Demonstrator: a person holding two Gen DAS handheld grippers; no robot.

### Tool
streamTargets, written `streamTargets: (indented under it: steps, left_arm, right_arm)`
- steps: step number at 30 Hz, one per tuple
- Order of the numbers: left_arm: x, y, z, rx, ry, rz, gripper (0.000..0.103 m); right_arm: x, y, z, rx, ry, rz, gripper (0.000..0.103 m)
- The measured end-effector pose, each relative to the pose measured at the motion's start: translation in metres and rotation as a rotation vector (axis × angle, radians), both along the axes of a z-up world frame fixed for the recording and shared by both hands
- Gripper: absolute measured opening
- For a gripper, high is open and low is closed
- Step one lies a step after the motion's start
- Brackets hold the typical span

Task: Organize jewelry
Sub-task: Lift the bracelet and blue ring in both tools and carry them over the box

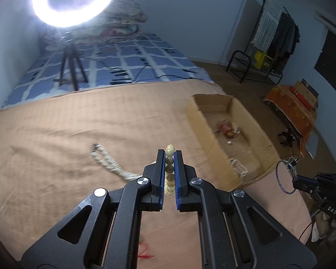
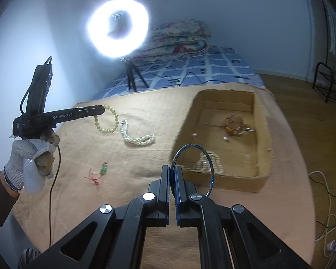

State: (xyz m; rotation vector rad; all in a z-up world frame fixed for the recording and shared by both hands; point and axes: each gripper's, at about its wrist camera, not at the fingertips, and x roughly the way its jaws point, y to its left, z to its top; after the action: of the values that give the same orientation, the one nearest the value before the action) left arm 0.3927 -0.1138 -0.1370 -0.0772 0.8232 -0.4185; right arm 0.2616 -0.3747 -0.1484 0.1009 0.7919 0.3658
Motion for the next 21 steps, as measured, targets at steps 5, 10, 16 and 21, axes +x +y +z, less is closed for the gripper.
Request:
streamTargets:
  steps: [5,10,16,21]
  left_arm:
    - [0.006,-0.037,0.005,-0.013,-0.009,-0.046,0.005]
    - [0.015,-0.07,0.009,-0.017,-0.015,-0.085,0.005]
    - [0.03,-0.109,0.004,-0.016,-0.002,-0.12,0.005]
    - [0.046,-0.134,-0.006,-0.015,0.021,-0.128,0.005]
  right_arm:
    - [0.004,-0.023,0.001,-0.008,-0.004,-0.037,0.001]
    - [0.011,-0.038,0.0,-0.016,-0.009,-0.057,0.001]
    - [0.023,-0.047,-0.005,-0.025,-0.01,-0.07,0.001]
    - [0.036,-0.051,-0.011,-0.034,-0.003,-0.078,0.001]
